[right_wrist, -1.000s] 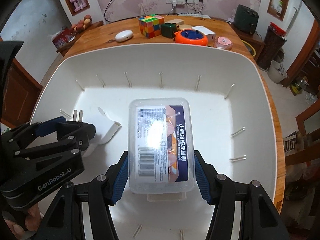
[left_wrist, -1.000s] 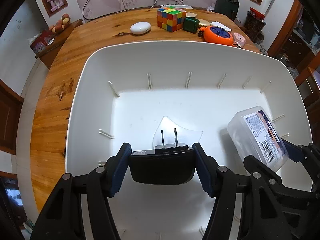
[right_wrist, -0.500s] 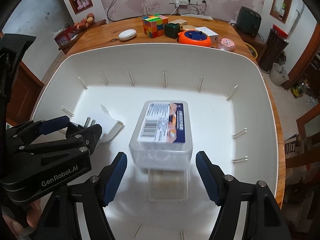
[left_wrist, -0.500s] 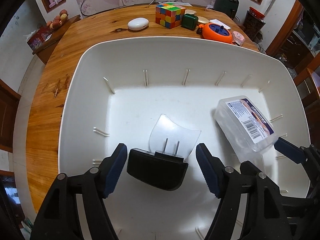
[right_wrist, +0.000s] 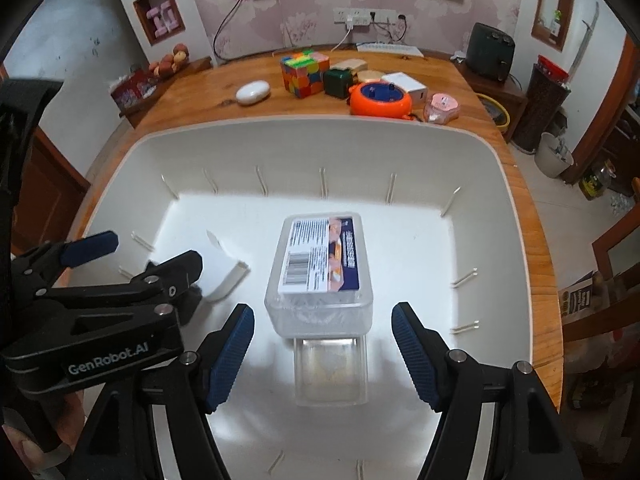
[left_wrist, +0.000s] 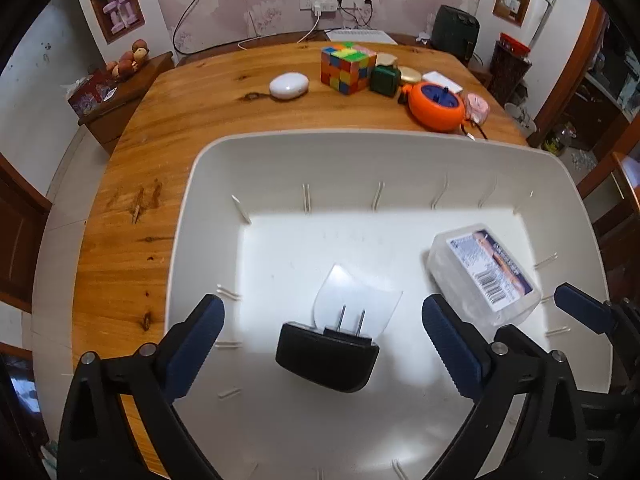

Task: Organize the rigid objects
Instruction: 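Release the adapter and labeled box in the tray and withdraw both grippers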

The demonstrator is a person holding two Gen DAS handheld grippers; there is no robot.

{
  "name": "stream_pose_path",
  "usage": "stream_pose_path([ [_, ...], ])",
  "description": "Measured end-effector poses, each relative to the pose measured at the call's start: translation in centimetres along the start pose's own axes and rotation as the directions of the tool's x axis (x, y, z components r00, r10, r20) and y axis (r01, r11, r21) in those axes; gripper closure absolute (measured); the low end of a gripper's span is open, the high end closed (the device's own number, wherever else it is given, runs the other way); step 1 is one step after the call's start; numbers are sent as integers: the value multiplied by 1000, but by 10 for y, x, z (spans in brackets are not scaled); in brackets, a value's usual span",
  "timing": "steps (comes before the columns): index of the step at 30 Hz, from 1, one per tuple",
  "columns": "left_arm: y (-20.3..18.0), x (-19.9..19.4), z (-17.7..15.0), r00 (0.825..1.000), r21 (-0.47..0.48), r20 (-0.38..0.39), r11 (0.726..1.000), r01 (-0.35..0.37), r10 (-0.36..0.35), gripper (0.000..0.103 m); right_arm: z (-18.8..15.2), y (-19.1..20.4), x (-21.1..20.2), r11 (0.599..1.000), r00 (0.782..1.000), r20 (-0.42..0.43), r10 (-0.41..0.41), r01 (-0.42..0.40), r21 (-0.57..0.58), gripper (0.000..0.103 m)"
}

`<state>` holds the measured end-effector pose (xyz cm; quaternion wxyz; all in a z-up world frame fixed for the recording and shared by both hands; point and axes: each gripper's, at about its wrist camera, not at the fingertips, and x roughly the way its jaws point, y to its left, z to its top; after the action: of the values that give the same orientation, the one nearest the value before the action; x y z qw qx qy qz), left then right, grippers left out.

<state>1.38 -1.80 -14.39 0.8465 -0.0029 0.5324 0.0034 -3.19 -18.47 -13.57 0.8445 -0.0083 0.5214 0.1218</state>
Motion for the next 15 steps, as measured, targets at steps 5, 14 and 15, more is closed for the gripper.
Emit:
stream_pose_path([
  [5,-3,-5,8,1000,9,12,1000,0,0,3,4,1,-15,1000,998,59,6,-6,-2,31],
  [14,-6,-24,34,999,23,45,1000,3,-4,3,10,-6,-29,1000,992,122,-18,16,13,31],
  [15,-5,-26,39,999,23,49,1000,3,-4,3,11,-7,-30,1000,992,128,-17,15,15,31],
])
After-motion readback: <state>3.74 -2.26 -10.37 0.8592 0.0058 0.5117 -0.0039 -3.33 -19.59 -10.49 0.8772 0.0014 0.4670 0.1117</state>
